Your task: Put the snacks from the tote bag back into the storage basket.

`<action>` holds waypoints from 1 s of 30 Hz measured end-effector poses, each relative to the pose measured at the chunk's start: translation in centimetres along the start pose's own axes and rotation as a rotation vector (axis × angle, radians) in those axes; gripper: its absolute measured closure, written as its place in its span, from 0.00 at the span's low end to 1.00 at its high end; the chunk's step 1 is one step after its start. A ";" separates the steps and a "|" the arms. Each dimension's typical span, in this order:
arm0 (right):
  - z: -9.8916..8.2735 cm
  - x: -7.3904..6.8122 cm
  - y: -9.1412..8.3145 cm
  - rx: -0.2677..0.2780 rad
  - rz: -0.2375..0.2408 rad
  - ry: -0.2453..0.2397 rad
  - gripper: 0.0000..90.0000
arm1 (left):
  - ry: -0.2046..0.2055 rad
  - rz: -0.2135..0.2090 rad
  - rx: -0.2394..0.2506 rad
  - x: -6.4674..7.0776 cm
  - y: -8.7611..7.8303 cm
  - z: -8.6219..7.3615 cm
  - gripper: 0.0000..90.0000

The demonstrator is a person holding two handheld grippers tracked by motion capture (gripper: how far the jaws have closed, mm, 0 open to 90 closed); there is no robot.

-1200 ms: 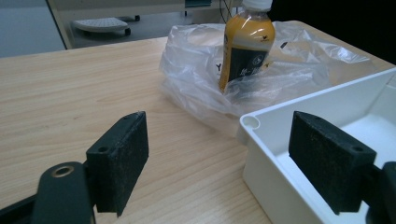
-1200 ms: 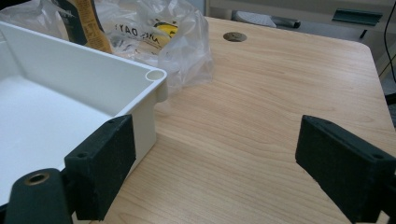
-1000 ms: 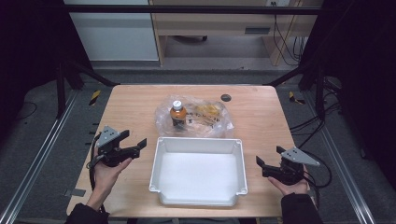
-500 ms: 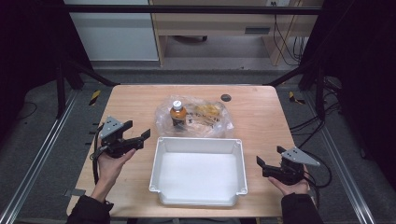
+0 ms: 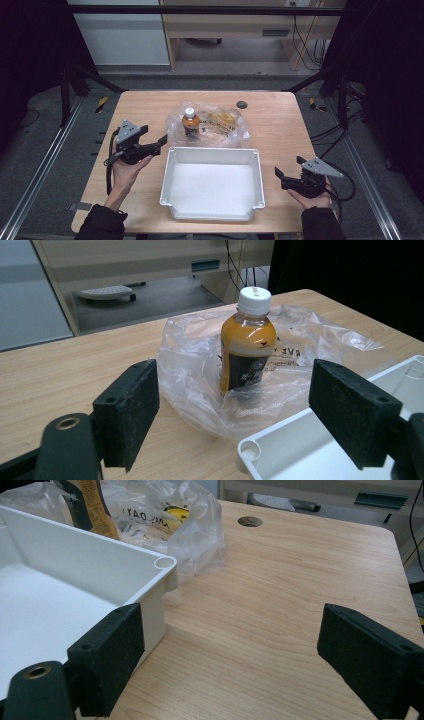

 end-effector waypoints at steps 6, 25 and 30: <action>-0.1 -0.1 0.1 -0.005 0.002 -0.004 0.13 | 0.000 -0.001 -0.002 0.0 0.7 0.2 0.22; -0.1 -0.1 0.2 -0.009 0.000 -0.006 0.13 | 0.031 -0.010 -0.010 0.7 3.3 1.9 0.24; -0.2 -0.1 0.2 -0.010 0.001 -0.008 0.13 | 0.035 -0.008 -0.004 0.6 3.7 2.5 0.24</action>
Point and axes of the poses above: each handheld gripper's, and its own axes: y roughly forward along the jaws, z roughly out of its top, x roughly to its right, the point moved 9 cm from there along y, roughly forward along the jaws, and after that the axes turned 10 degrees about -z, right-handed, at the moved point
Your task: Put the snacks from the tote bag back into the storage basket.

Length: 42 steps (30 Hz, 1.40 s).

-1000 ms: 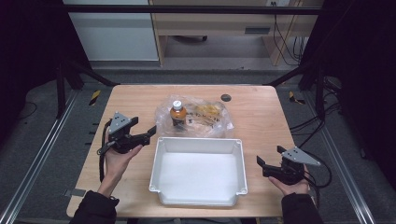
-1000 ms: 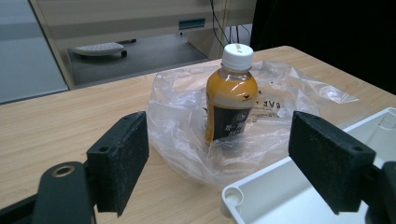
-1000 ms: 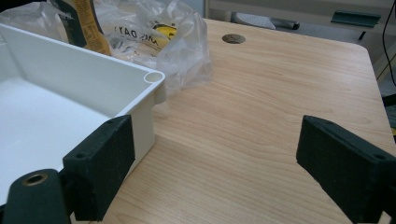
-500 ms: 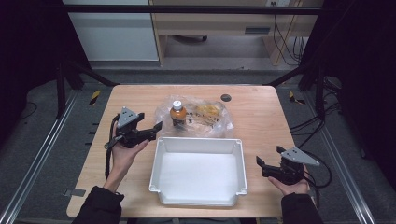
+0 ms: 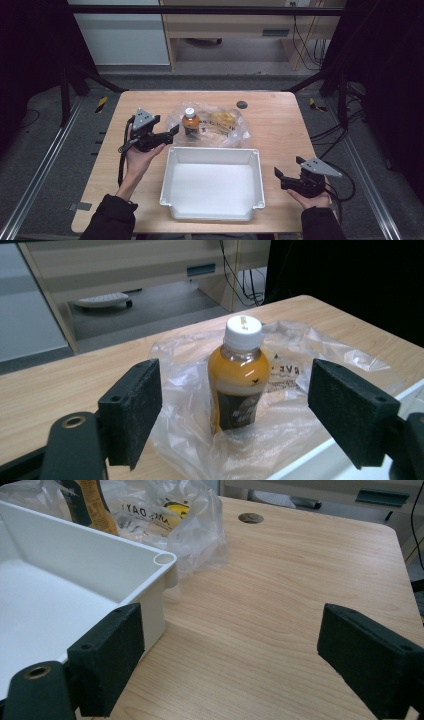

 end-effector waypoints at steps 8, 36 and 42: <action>0.0 0.0 0.0 -0.001 0.000 0.000 0.13 | 0.010 0.003 0.010 0.1 1.0 1.1 0.26; 0.1 -0.1 0.0 0.006 0.006 0.007 0.13 | 0.035 0.019 -0.044 -0.5 5.6 0.4 0.29; 0.1 -0.1 0.0 0.004 0.007 0.009 0.13 | 0.038 0.018 -0.056 -0.7 6.5 0.0 0.33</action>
Point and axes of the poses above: each handheld gripper's, and its own axes: y roughly forward along the jaws, z roughly out of its top, x roughly to its right, the point moved 9 cm from there along y, roughly forward along the jaws, and after that the axes turned 10 degrees about -z, right-handed, at the moved point
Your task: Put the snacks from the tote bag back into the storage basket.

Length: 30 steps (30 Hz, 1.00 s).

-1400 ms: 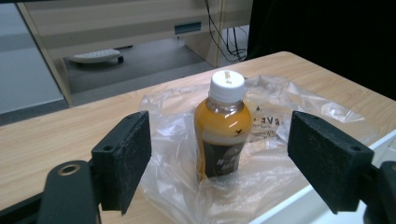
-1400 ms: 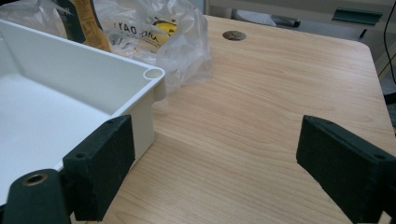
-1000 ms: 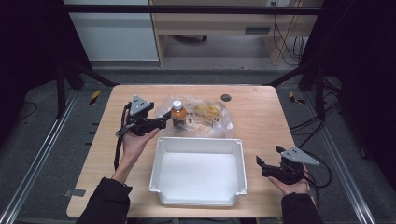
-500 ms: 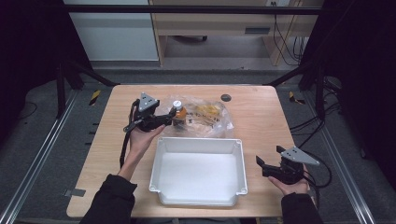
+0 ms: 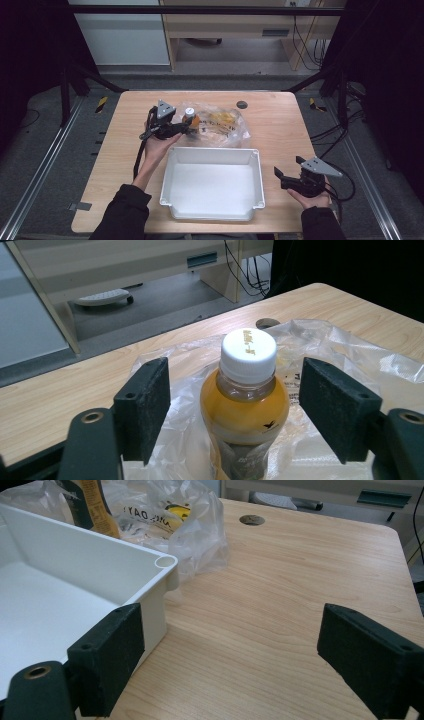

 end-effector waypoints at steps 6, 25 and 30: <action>0.0 -0.1 0.1 -0.002 0.004 -0.003 0.13 | 0.000 -0.009 0.006 -0.1 0.6 -0.1 0.37; -0.1 -0.1 0.1 -0.003 0.012 -0.003 0.13 | 0.005 -0.007 0.004 -0.2 2.7 0.1 0.49; -0.1 -0.1 0.1 -0.003 0.012 -0.003 0.13 | 0.007 -0.014 0.003 0.0 2.9 0.2 0.55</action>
Point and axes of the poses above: each handheld gripper's, and its own axes: y roughly forward along the jaws, z roughly out of its top, x roughly to its right, the point moved 9 cm from there along y, roughly forward along the jaws, and after that the axes turned 10 degrees about -z, right-handed, at the moved point
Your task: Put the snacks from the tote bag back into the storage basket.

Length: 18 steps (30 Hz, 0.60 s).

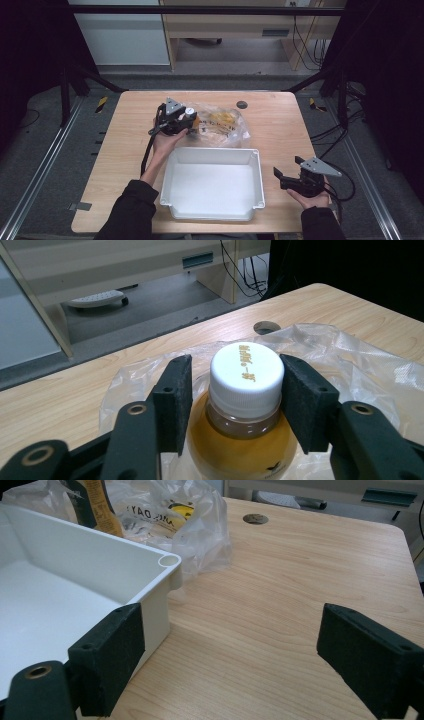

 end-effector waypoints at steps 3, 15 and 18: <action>0.0 0.0 0.0 -0.001 0.000 0.001 0.13 | -0.011 -0.009 0.001 0.0 0.1 0.0 0.58; 0.0 0.0 0.0 -0.004 0.000 0.004 0.13 | -0.016 -0.007 0.004 0.3 0.4 0.1 0.65; 0.0 0.0 0.0 -0.003 -0.003 0.004 0.13 | -0.017 -0.005 0.003 0.3 0.4 0.1 0.65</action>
Point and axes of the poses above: each handheld gripper's, and its own axes: y roughly forward along the jaws, z roughly out of its top, x roughly to its right, the point moved 9 cm from there along y, roughly forward along the jaws, and after that the axes turned 10 degrees about -z, right-handed, at the moved point
